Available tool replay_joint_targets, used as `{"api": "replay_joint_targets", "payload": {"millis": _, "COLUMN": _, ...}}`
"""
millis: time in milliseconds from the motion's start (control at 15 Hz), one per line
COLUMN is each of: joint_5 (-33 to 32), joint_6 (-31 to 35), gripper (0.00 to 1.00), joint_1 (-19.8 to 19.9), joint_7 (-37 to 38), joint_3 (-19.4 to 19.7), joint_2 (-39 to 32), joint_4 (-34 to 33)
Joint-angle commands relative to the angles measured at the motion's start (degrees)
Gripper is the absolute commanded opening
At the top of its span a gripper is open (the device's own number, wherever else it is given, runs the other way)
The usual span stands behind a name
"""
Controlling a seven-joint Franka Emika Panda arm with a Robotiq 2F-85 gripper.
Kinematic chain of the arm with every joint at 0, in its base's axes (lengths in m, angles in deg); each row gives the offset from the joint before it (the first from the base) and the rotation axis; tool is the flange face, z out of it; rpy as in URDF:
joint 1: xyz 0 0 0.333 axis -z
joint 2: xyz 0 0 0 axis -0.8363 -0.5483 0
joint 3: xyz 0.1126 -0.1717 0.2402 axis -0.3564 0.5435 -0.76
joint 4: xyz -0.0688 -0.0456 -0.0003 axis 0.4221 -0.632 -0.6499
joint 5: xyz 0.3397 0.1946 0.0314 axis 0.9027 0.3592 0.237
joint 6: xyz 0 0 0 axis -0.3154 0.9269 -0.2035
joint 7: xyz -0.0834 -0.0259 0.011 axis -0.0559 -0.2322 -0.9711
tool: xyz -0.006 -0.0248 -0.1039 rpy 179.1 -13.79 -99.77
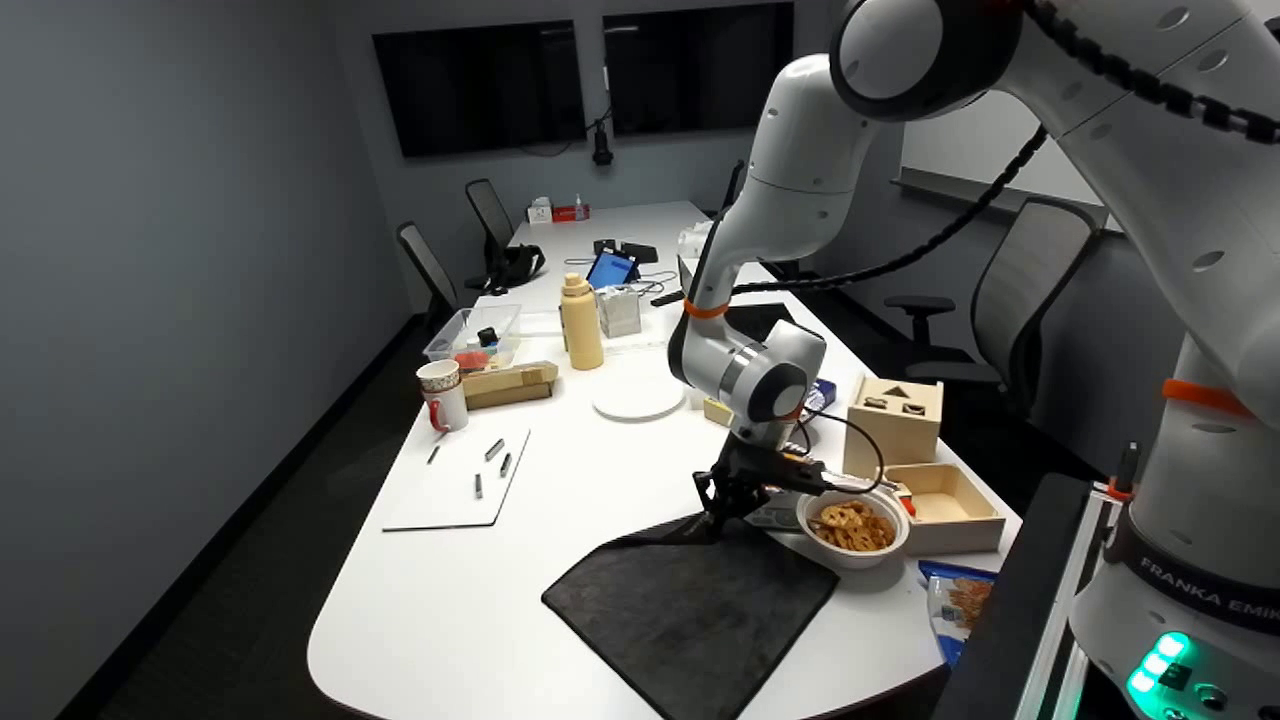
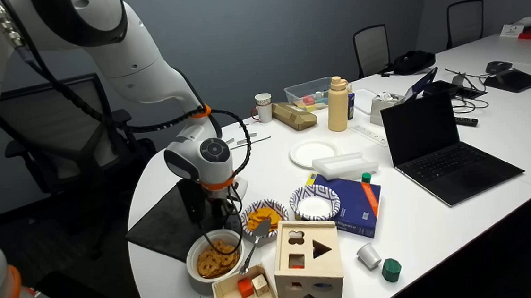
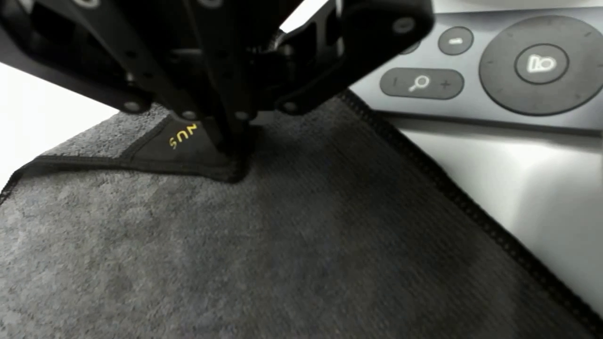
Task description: Fold the grey towel
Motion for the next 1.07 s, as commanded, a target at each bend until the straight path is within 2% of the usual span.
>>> {"api": "replay_joint_targets", "payload": {"millis": 0, "joint_5": 1.56, "joint_6": 1.04, "gripper": 0.00, "joint_1": -0.29, "joint_7": 0.79, "joint_3": -0.20, "joint_2": -0.92, "joint_4": -0.99}}
{"api": "replay_joint_targets", "payload": {"millis": 333, "joint_5": 2.73, "joint_6": -0.90, "gripper": 0.01, "joint_1": 0.73, "joint_7": -0.99, "joint_3": -0.37, "joint_2": 1.02, "joint_4": 0.07}}
{"api": "replay_joint_targets", "payload": {"millis": 800, "joint_5": 11.94, "joint_6": -2.81, "gripper": 0.01, "joint_1": 2.54, "joint_7": -8.03, "joint_3": 0.38, "joint_2": 8.93, "joint_4": 3.59}}
{"api": "replay_joint_targets", "payload": {"millis": 1000, "joint_5": 12.30, "joint_6": -5.80, "gripper": 0.01, "joint_1": 3.92, "joint_7": -9.27, "joint_3": 0.63, "joint_2": 12.31, "joint_4": 5.48}}
